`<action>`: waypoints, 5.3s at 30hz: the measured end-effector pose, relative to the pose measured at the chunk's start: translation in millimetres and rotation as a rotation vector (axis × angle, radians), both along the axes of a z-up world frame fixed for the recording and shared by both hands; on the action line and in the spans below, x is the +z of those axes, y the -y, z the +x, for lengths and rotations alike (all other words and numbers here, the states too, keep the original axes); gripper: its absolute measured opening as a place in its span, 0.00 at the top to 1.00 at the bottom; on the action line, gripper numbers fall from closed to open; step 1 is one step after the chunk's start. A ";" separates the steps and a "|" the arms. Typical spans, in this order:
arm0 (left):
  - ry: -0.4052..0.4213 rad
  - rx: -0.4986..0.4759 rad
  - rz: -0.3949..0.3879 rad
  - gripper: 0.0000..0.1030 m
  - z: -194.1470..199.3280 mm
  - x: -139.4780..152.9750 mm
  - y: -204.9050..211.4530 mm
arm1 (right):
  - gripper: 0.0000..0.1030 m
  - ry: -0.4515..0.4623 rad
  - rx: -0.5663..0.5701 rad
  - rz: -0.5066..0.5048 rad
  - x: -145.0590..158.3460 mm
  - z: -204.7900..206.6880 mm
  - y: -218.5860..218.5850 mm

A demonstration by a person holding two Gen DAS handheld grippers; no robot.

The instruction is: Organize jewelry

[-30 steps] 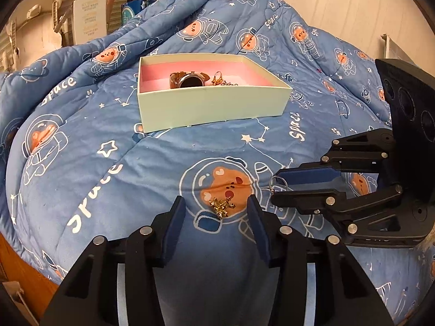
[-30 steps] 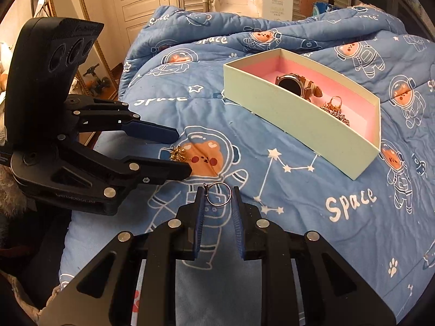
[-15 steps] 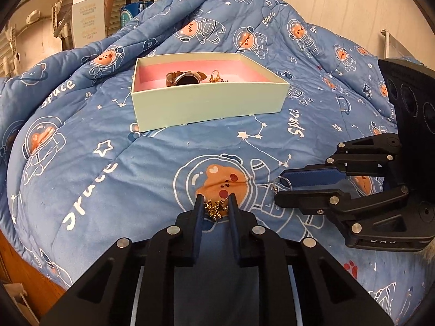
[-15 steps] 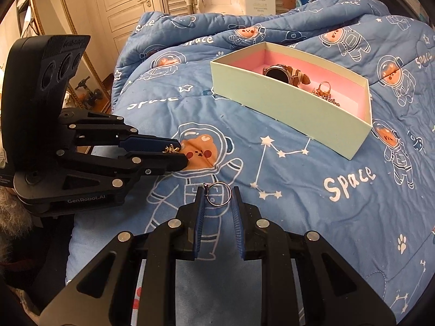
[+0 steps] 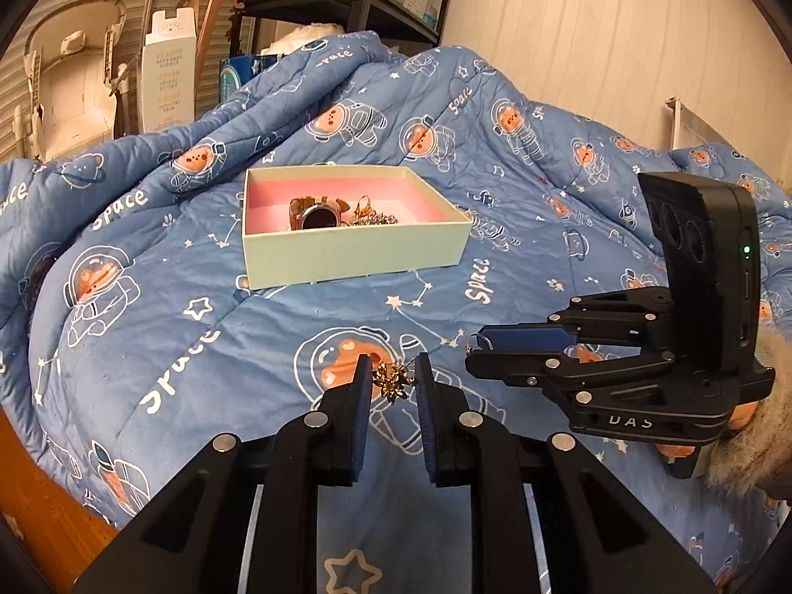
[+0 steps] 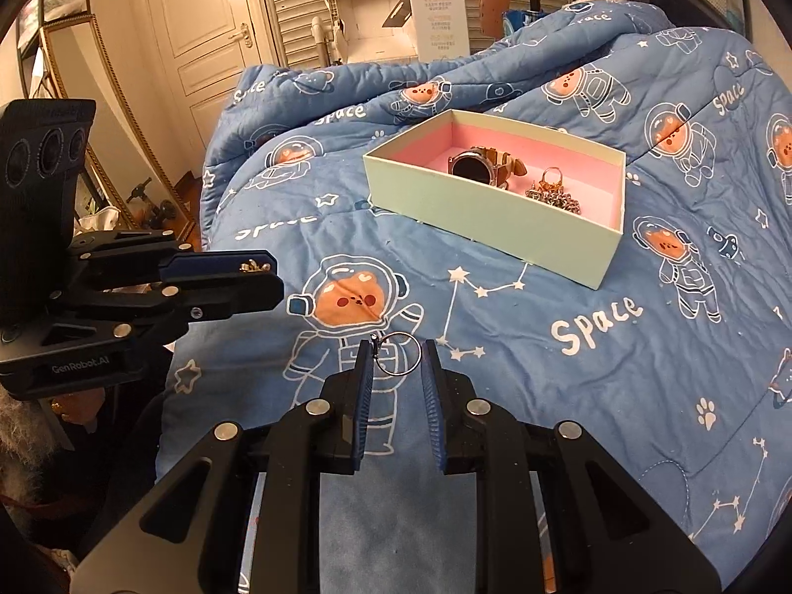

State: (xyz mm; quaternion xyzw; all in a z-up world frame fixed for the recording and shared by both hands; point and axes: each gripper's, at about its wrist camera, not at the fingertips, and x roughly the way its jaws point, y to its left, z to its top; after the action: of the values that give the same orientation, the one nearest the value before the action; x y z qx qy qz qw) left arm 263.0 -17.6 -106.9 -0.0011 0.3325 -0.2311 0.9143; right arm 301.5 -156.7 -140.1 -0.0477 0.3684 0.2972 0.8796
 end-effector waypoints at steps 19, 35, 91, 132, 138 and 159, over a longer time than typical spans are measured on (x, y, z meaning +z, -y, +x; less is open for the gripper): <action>0.084 -0.033 0.042 0.83 24.4 38.0 19.6 | 0.80 0.077 -0.018 -0.008 40.4 24.5 9.6; 0.055 0.014 0.065 0.83 86.2 40.0 19.3 | 0.80 0.087 -0.052 -0.039 54.5 77.7 12.2; -0.176 0.049 0.174 0.79 230.4 3.7 39.5 | 0.80 -0.114 -0.049 -0.291 -0.4 206.6 -21.0; 0.046 0.294 0.233 0.07 3.5 44.7 -6.6 | 0.07 0.134 -0.366 -0.098 61.4 -45.2 13.7; 0.020 0.314 0.238 0.07 -50.9 54.4 -15.2 | 0.06 0.129 -0.438 -0.109 74.6 -94.3 19.7; 0.234 0.425 0.141 0.06 -222.5 101.6 -7.3 | 0.06 0.305 -0.532 -0.005 107.1 -265.4 24.1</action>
State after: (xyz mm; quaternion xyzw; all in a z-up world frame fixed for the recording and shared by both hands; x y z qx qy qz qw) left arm 40.5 -10.3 -5.3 0.0198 0.2319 -0.0086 0.9725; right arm 36.1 -180.8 -33.1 0.0045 0.2323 0.0449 0.9716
